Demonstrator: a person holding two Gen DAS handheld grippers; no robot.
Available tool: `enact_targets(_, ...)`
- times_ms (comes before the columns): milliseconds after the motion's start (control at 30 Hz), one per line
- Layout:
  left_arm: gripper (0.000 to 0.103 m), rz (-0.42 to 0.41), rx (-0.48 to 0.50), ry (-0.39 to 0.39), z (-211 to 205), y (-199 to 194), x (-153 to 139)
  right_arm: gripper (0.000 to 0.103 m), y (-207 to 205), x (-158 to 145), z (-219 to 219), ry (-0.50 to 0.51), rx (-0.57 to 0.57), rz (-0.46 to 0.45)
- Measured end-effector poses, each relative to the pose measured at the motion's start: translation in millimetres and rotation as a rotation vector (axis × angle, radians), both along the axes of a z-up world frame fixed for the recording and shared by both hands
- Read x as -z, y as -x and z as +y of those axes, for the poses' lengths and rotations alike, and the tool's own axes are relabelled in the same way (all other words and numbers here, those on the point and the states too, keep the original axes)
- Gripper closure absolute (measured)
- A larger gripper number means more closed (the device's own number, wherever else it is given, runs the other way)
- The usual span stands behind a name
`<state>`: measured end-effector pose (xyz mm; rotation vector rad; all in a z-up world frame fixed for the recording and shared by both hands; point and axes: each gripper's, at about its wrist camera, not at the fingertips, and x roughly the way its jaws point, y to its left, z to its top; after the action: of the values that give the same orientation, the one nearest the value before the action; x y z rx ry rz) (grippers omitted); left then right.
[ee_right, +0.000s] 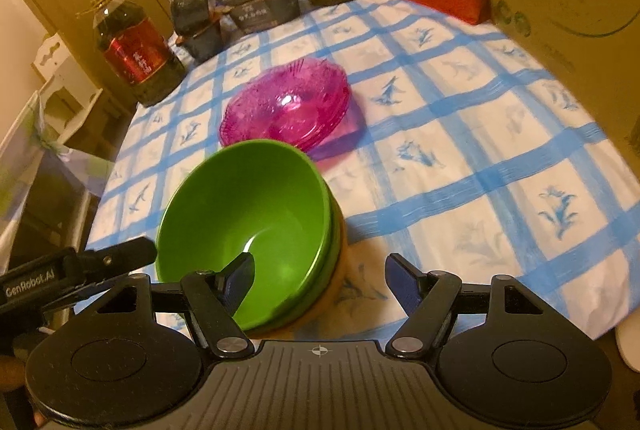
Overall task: Organize plates and bowls
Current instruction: 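Pull both tools back and bring them toward the bowl stack rim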
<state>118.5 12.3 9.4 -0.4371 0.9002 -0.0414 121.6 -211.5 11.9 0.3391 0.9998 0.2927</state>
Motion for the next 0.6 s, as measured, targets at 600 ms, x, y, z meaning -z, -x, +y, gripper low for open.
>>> enact_targets(600, 0.055, 0.155, 0.063, 0.076, 6.2, -45.5, 42.8, 0.059, -42.6, 31.9, 14.8, 0.034, -0.045, 0.08)
